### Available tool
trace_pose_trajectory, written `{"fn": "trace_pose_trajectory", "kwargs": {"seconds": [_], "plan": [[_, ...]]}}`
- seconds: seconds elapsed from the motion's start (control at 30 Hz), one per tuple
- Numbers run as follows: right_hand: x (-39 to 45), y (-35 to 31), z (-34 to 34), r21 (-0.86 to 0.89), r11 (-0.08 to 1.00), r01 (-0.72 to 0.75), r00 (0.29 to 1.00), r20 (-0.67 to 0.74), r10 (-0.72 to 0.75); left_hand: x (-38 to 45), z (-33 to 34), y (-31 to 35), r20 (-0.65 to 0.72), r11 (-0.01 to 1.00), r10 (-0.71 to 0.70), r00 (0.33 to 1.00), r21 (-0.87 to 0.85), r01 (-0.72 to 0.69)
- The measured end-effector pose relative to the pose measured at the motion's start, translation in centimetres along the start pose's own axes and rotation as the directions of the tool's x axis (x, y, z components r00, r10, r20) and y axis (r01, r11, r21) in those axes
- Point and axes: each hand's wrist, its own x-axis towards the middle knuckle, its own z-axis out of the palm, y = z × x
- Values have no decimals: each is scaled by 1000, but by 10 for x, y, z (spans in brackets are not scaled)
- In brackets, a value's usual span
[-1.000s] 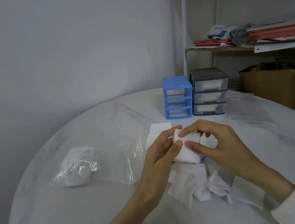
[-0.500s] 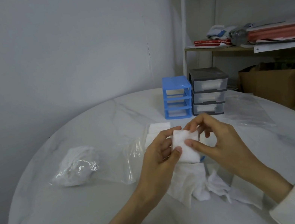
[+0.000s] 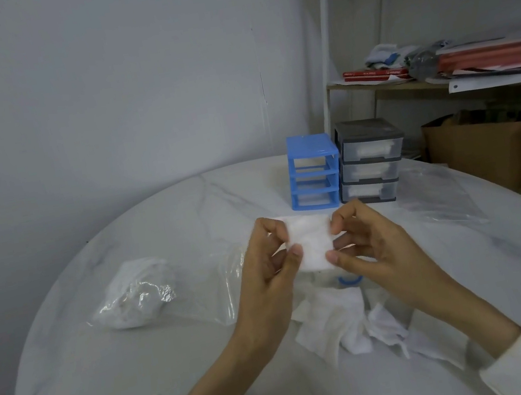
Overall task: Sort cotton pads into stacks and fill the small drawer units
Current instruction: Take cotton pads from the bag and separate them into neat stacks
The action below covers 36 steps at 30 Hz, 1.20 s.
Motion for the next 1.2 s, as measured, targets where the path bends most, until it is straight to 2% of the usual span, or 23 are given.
{"fn": "trace_pose_trajectory", "kwargs": {"seconds": [0.1,0.27,0.43,0.63,0.73,0.8,0.9,1.1,1.2], "plan": [[0,0,0,26,1000,-2,1000,-6,2,1,1,-2,-8,990,46,999,130,-45],[1,1,2,4,1000,-4,999,-42,4,-1,1,-1,-40,987,46,998,155,-39],[2,-2,-1,-56,998,21,1000,-16,-22,-1,1,0,-67,977,21,998,212,-6],[-3,-8,-15,-283,959,23,992,126,13,-3,2,-2,-86,891,113,990,451,-63],[-4,-8,-15,-399,912,93,965,262,16,-5,2,-1,-73,862,147,986,499,-91],[-4,-5,-14,-456,885,97,952,302,51,-5,2,-1,-74,856,151,986,509,-93],[-3,-3,-14,-446,889,103,963,268,22,-5,1,-2,-95,848,154,983,524,-82],[-3,-5,-15,-260,964,58,996,85,-37,-4,0,-8,-178,857,136,975,515,-26],[-3,-5,-15,-294,948,122,991,96,-98,-5,1,-7,-165,878,100,981,479,-8]]}}
